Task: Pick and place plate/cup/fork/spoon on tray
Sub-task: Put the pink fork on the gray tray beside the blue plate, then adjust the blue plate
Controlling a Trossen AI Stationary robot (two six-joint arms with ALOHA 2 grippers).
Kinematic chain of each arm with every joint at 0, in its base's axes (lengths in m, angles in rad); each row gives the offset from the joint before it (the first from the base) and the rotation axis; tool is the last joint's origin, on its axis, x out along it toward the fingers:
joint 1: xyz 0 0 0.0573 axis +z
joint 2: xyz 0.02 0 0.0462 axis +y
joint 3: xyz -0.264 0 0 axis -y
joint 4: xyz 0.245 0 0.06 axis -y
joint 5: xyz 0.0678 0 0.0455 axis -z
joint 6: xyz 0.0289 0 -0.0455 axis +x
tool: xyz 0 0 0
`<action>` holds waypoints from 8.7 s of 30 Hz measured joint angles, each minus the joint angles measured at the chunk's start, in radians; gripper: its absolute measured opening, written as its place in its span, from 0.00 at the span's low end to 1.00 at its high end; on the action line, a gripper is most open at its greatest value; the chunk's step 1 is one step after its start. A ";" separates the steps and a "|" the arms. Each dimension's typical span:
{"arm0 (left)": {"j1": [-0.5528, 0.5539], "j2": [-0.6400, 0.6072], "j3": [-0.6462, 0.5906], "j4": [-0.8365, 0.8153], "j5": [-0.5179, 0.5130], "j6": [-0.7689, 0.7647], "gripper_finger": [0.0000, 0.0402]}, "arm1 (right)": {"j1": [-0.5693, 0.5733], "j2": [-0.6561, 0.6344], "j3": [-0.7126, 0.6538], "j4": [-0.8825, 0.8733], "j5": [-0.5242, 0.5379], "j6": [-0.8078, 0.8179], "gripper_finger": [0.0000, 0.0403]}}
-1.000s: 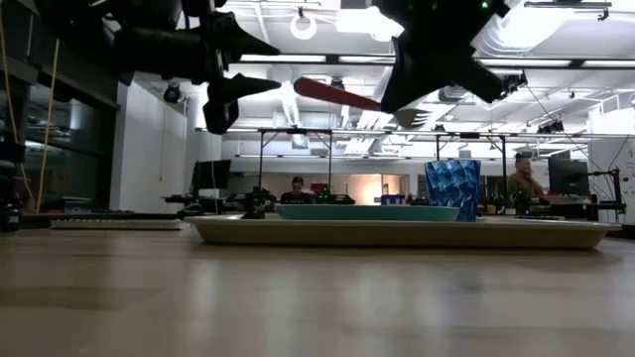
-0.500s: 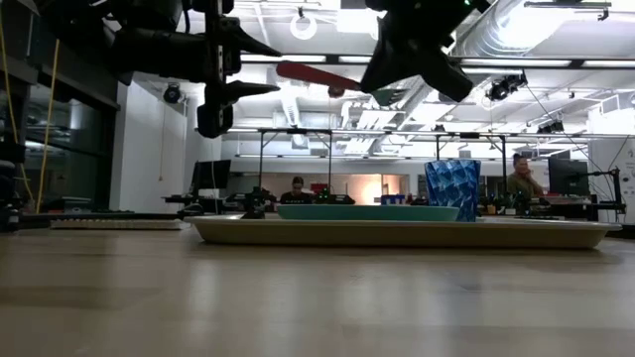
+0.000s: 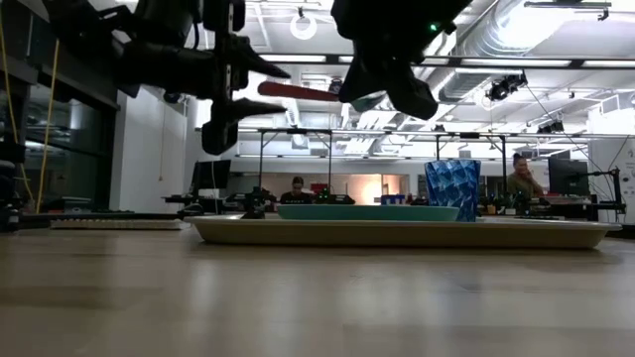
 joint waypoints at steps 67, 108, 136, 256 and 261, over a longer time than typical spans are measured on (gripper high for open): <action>0.042 0.052 0.057 -0.004 -0.053 0.217 0.00 | -0.034 -0.001 0.002 0.077 -0.035 -0.037 0.11; -0.247 0.097 -0.119 -0.282 -0.753 -0.028 0.00 | 0.161 -0.174 0.000 -0.871 0.087 1.196 0.41; -0.248 0.294 0.072 -0.297 -0.790 -0.259 0.00 | 0.204 -0.174 0.000 -0.875 0.085 1.197 0.41; -0.241 -0.895 -0.229 -0.317 -0.383 1.022 0.00 | 0.390 -0.527 -0.001 -0.760 0.081 1.372 0.00; -0.241 -0.895 -0.229 -0.333 -0.382 1.022 0.00 | 0.390 -0.527 -0.001 -0.760 0.019 1.378 0.00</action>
